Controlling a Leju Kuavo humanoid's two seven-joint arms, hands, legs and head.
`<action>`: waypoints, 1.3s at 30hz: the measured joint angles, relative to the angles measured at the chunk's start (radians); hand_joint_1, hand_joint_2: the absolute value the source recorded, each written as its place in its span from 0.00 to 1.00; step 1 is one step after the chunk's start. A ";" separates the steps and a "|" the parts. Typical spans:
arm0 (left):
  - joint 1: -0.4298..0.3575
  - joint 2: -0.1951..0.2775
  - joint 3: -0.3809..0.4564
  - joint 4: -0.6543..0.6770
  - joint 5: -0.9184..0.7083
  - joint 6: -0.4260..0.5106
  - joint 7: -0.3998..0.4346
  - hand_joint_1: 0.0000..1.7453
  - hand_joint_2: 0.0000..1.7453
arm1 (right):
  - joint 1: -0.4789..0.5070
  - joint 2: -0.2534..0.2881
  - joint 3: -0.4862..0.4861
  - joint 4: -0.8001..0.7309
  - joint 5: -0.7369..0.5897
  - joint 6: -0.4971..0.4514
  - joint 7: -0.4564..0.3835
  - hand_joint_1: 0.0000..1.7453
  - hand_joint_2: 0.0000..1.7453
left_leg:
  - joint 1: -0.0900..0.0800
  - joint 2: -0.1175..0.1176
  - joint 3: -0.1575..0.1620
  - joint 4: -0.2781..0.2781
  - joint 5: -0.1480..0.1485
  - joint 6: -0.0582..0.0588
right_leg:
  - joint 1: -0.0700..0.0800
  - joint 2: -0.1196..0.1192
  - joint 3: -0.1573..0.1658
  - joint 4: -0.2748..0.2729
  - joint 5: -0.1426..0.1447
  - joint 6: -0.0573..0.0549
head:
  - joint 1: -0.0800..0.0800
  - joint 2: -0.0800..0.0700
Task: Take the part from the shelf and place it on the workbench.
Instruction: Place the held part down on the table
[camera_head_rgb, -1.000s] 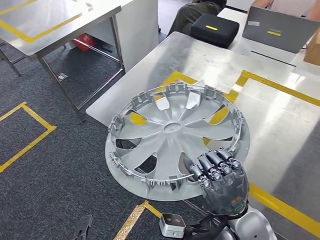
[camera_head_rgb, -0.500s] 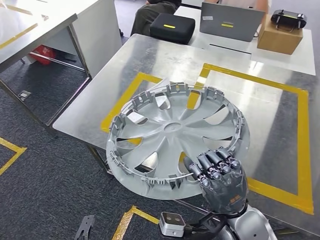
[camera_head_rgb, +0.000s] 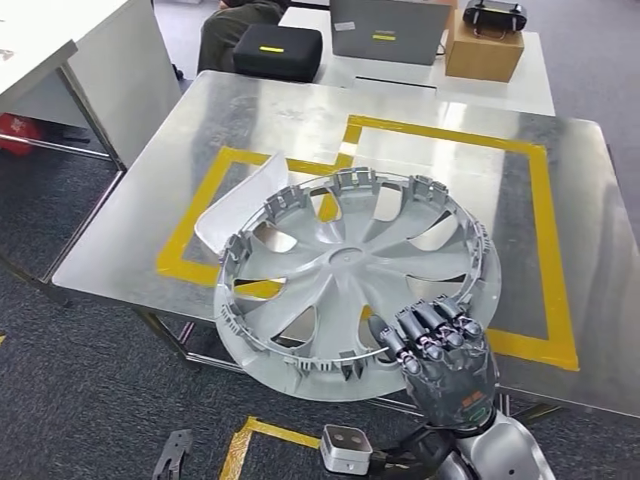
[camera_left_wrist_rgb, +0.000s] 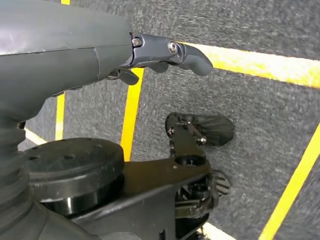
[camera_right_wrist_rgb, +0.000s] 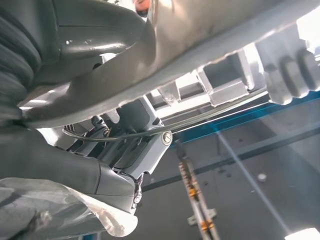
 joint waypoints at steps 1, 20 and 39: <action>0.000 -0.001 0.000 0.000 -0.001 0.000 0.000 0.00 1.00 | 0.000 0.000 0.000 0.000 0.000 0.000 0.001 1.00 1.00 | -0.001 0.009 0.002 0.000 0.000 -0.005 | 0.001 0.012 0.000 0.000 0.003 -0.006 | 0.000 0.000; -0.004 0.000 -0.010 0.000 -0.014 0.014 0.001 0.00 1.00 | 0.000 -0.001 -0.012 0.004 0.000 0.000 -0.029 1.00 1.00 | 0.008 -0.116 -0.020 -0.013 0.033 0.016 | -0.004 0.112 -0.031 0.048 -0.028 -0.002 | -0.004 0.000; 0.005 0.008 -0.023 0.000 -0.038 0.022 0.011 0.00 1.00 | 0.004 -0.003 -0.066 0.032 0.000 0.000 -0.024 1.00 1.00 | 0.006 -0.085 -0.012 -0.014 0.029 0.009 | -0.015 0.062 0.008 -0.004 0.001 0.000 | -0.002 0.000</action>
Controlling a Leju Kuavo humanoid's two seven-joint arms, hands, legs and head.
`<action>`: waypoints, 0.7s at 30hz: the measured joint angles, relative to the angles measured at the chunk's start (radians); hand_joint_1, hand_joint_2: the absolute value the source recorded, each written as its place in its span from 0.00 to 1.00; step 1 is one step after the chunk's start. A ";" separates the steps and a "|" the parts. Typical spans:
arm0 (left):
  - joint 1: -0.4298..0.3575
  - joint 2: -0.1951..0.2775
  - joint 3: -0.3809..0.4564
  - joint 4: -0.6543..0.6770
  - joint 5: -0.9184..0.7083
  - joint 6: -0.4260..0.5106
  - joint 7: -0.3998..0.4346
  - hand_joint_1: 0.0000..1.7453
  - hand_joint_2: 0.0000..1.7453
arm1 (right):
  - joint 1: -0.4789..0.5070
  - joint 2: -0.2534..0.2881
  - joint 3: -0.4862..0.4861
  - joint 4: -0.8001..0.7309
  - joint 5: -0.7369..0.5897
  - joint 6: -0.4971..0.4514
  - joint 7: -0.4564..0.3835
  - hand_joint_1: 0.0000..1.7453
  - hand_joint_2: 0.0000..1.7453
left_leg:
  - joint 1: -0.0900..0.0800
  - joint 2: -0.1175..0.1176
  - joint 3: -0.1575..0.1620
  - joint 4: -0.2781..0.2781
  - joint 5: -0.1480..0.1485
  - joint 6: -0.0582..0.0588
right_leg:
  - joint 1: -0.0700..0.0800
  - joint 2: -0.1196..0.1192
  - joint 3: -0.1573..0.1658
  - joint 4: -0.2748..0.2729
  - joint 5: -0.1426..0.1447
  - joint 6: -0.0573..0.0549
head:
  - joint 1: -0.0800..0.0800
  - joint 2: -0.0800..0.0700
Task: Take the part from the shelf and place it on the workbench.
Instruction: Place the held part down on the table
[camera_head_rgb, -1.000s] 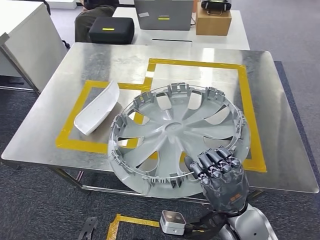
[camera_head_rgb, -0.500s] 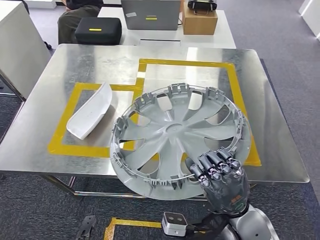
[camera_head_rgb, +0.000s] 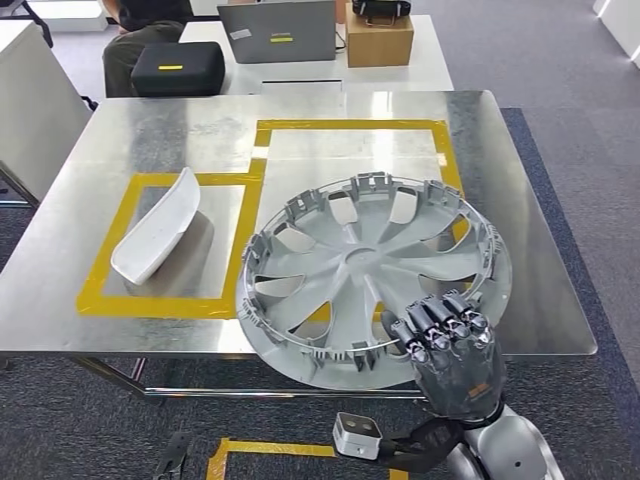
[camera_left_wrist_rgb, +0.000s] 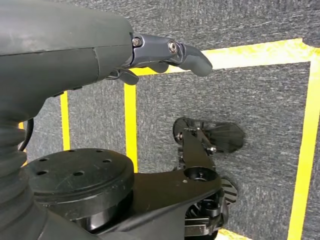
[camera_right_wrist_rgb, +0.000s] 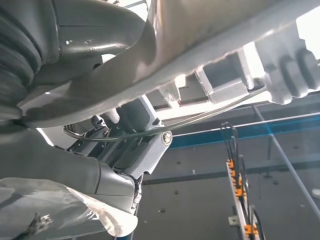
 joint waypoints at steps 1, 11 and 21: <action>0.000 0.000 -0.001 0.000 -0.002 0.000 0.001 0.00 1.00 | 0.000 -0.002 -0.007 0.004 0.000 0.000 0.003 1.00 1.00 | 0.001 0.000 0.000 -0.001 0.001 -0.003 | 0.001 0.000 0.000 0.000 0.000 -0.001 | 0.000 0.000; -0.001 0.002 -0.015 0.000 -0.015 -0.005 0.009 0.00 1.00 | -0.028 -0.045 -0.045 0.065 0.000 0.000 0.125 1.00 1.00 | 0.002 0.000 -0.001 -0.001 0.000 -0.029 | 0.001 0.000 0.000 0.002 0.000 -0.002 | 0.001 0.000; -0.001 0.005 -0.019 0.000 -0.019 -0.006 0.011 0.00 1.00 | -0.061 -0.089 -0.039 0.142 0.000 0.000 0.208 1.00 1.00 | -0.001 0.000 -0.003 0.003 -0.002 -0.026 | -0.002 -0.001 0.000 0.001 0.001 -0.001 | 0.001 0.000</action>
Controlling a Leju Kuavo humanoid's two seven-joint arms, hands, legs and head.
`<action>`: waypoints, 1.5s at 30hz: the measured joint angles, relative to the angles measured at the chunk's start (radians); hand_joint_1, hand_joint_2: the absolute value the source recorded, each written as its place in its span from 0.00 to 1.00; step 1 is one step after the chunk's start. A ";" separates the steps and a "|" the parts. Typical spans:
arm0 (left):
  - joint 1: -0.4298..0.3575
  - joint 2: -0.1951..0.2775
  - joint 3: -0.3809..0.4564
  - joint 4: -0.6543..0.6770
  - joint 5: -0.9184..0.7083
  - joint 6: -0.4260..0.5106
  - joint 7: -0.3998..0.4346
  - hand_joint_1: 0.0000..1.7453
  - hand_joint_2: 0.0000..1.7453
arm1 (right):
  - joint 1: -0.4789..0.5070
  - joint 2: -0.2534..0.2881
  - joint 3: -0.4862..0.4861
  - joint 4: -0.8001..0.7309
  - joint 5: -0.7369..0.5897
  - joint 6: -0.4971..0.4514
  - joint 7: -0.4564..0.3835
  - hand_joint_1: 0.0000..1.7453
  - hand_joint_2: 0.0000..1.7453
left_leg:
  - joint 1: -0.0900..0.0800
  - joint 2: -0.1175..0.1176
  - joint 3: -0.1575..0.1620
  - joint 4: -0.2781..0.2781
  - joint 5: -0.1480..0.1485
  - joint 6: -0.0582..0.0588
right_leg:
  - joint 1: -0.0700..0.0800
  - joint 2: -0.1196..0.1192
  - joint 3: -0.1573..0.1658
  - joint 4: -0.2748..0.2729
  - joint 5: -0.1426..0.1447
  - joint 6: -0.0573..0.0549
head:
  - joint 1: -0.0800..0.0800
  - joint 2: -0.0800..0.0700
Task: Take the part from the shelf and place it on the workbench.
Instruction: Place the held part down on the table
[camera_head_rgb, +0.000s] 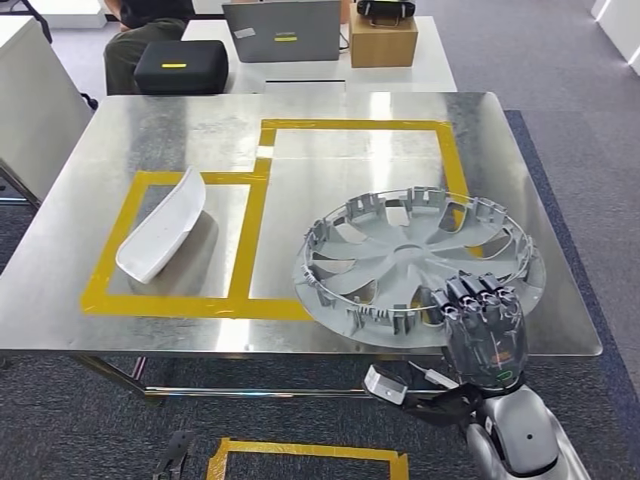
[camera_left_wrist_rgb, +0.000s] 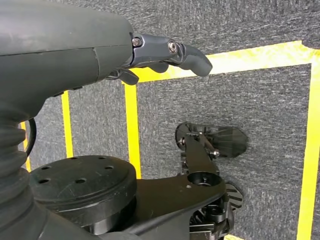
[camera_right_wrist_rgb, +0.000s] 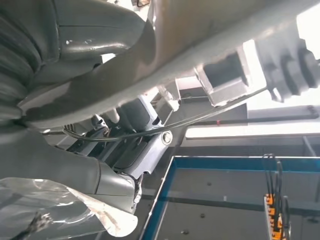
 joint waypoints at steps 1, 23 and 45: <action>0.000 0.000 0.000 0.000 0.000 0.000 0.000 0.00 1.00 | -0.001 -0.002 0.001 0.004 0.000 0.000 0.000 1.00 1.00 | 0.000 0.000 0.000 0.000 0.000 0.000 | 0.000 0.000 0.000 0.000 0.000 0.000 | 0.000 0.000; 0.004 0.005 0.000 0.000 -0.009 -0.006 0.000 0.00 1.00 | -0.165 -0.092 -0.084 0.316 -0.003 0.000 0.220 1.00 1.00 | 0.000 0.000 -0.001 0.001 0.000 0.000 | 0.000 0.000 -0.001 0.000 0.001 0.000 | 0.000 0.000; -0.004 0.009 -0.013 0.000 -0.061 0.003 0.021 0.00 1.00 | -0.425 0.033 -0.205 0.642 -0.379 0.003 0.003 1.00 1.00 | 0.000 0.001 -0.001 0.001 0.001 0.000 | 0.001 0.001 -0.001 0.000 0.002 0.000 | 0.000 0.000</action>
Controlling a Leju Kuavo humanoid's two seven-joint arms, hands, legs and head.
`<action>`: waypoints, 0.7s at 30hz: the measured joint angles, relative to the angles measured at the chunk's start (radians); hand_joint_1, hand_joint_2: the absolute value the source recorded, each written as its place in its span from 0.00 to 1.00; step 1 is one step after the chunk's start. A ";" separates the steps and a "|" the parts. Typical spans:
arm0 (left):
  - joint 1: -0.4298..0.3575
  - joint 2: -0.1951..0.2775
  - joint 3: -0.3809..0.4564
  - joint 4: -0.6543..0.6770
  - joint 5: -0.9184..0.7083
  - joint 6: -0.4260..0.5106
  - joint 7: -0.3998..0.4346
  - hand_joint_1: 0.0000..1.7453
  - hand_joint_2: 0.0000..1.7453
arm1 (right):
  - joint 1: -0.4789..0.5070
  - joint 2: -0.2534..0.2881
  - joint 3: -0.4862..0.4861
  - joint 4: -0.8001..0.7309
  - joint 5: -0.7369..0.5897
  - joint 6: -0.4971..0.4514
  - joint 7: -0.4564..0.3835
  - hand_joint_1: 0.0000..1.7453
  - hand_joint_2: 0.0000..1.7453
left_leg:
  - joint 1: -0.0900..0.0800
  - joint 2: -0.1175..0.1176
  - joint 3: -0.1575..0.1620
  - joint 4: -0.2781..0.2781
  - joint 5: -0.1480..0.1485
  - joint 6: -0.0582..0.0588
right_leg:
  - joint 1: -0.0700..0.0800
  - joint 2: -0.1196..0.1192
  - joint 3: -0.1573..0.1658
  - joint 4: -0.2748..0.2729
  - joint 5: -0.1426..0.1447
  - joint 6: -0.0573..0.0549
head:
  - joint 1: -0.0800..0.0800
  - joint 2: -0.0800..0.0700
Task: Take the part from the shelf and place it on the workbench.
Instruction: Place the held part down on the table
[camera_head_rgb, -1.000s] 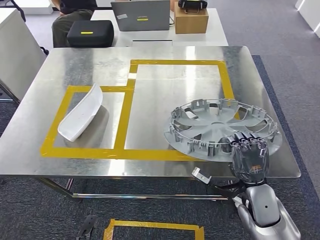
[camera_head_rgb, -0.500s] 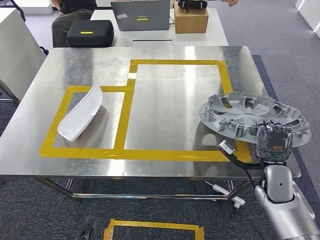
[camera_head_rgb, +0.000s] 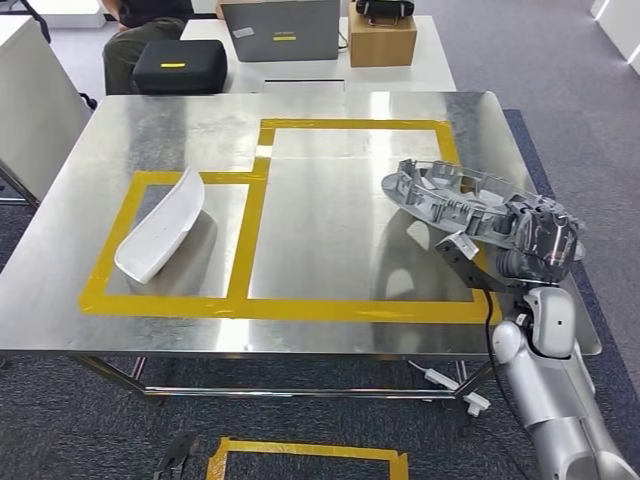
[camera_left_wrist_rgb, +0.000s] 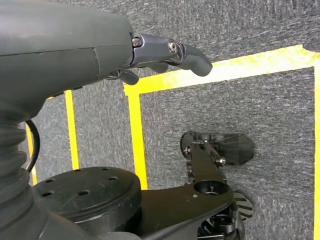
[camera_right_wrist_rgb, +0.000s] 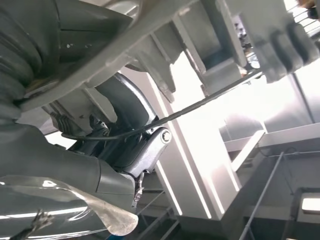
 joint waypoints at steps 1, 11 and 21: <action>0.000 0.000 -0.002 0.000 -0.002 0.000 0.000 0.00 1.00 | -0.007 0.009 0.004 0.004 -0.005 0.002 -0.008 1.00 1.00 | 0.000 0.000 0.000 0.000 0.000 0.000 | 0.000 0.000 0.000 0.000 0.000 0.000 | 0.000 0.000; -0.001 0.000 -0.011 0.000 -0.021 0.002 0.003 0.00 1.00 | -0.049 0.047 0.093 0.013 -0.015 0.029 -0.033 1.00 1.00 | 0.000 0.000 -0.001 0.000 0.000 0.000 | 0.000 0.000 0.000 0.000 0.000 0.000 | 0.000 0.000; -0.004 0.000 -0.020 0.000 -0.045 0.006 0.015 0.00 1.00 | -0.093 0.054 0.180 0.056 -0.017 0.059 -0.034 1.00 1.00 | 0.000 0.000 -0.001 0.000 0.000 0.000 | 0.000 0.000 -0.001 0.000 0.000 0.000 | 0.000 0.000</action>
